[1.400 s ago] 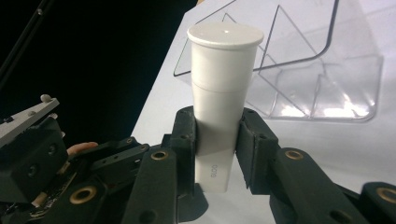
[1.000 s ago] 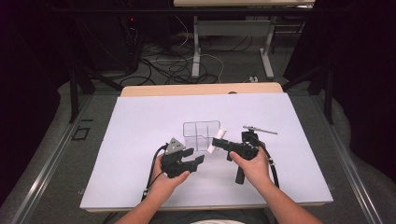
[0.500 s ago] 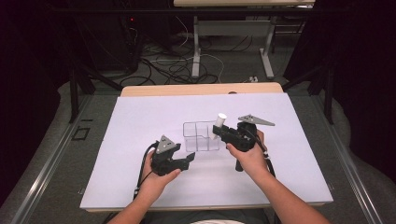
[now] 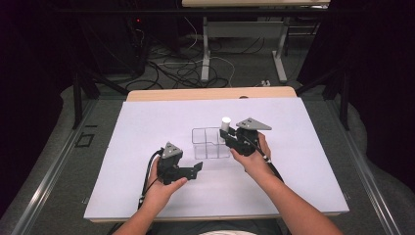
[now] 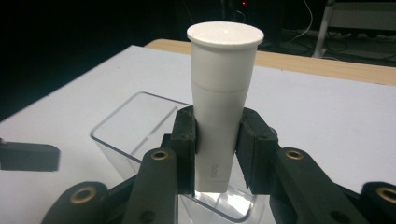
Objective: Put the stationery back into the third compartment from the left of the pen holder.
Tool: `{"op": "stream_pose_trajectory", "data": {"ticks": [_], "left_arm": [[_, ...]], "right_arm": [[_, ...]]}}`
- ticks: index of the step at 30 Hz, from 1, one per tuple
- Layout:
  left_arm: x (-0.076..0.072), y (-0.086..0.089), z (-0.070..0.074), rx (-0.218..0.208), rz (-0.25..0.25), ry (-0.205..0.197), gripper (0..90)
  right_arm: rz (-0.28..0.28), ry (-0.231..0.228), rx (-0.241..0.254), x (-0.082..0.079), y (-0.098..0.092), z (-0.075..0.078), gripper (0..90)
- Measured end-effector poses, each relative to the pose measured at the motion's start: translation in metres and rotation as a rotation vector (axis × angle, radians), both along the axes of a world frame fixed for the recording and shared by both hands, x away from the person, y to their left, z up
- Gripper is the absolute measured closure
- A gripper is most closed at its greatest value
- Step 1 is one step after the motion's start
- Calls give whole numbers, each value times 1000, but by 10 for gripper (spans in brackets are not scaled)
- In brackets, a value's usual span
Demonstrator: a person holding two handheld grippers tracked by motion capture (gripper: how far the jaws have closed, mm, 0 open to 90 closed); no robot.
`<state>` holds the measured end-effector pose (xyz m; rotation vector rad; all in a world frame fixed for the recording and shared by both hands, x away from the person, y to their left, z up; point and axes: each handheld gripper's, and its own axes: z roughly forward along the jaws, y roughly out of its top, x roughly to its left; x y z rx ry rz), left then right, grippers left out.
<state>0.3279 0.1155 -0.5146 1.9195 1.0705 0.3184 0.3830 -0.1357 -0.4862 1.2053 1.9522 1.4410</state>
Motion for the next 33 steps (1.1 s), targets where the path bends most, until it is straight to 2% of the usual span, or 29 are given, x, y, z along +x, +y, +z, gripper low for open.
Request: {"op": "stream_pose_trajectory", "data": {"ticks": [2, 7, 13, 15, 20, 22, 23, 24, 27, 28, 29, 30, 32, 33], "left_arm": [[0, -1, -1, 0, 0, 5, 86], [1, -2, -3, 13, 1, 24, 28], [1, -2, -5, 12, 5, 26, 15], [2, -1, -6, 13, 11, 25, 15], [3, 2, -6, 19, 4, 13, 11], [3, 2, -6, 23, 4, 5, 11], [3, 2, -6, 23, 4, 5, 11], [2, 2, -5, 14, 16, 9, 11], [2, 4, -5, 11, 14, 3, 11], [2, 4, -5, 11, 14, 3, 11], [2, 4, -5, 11, 21, 1, 11], [2, 4, -5, 11, 21, 1, 11], [3, 6, -4, 17, 26, -1, 11], [4, 6, -4, 16, 26, 0, 11]], "right_arm": [[-4, 5, -24, 2, -1, -4, 698], [-5, 11, -47, 5, -1, -9, 697], [4, 32, -44, 6, -3, -13, 677], [14, 16, -16, 6, -5, -13, 595], [32, -28, 2, -1, -11, -7, 427], [44, -49, -6, -5, -15, -4, 367], [44, -49, -6, -5, -15, -4, 367], [47, -75, -8, -9, -19, -2, 324], [50, -79, -23, -16, -25, 0, 235], [50, -79, -23, -16, -25, 0, 235], [46, -90, -30, -21, -29, 0, 177], [46, -90, -30, -21, -29, 0, 177], [43, -125, -61, -27, -38, 1, 150], [39, -124, -59, -30, -41, 0, 150]]}}
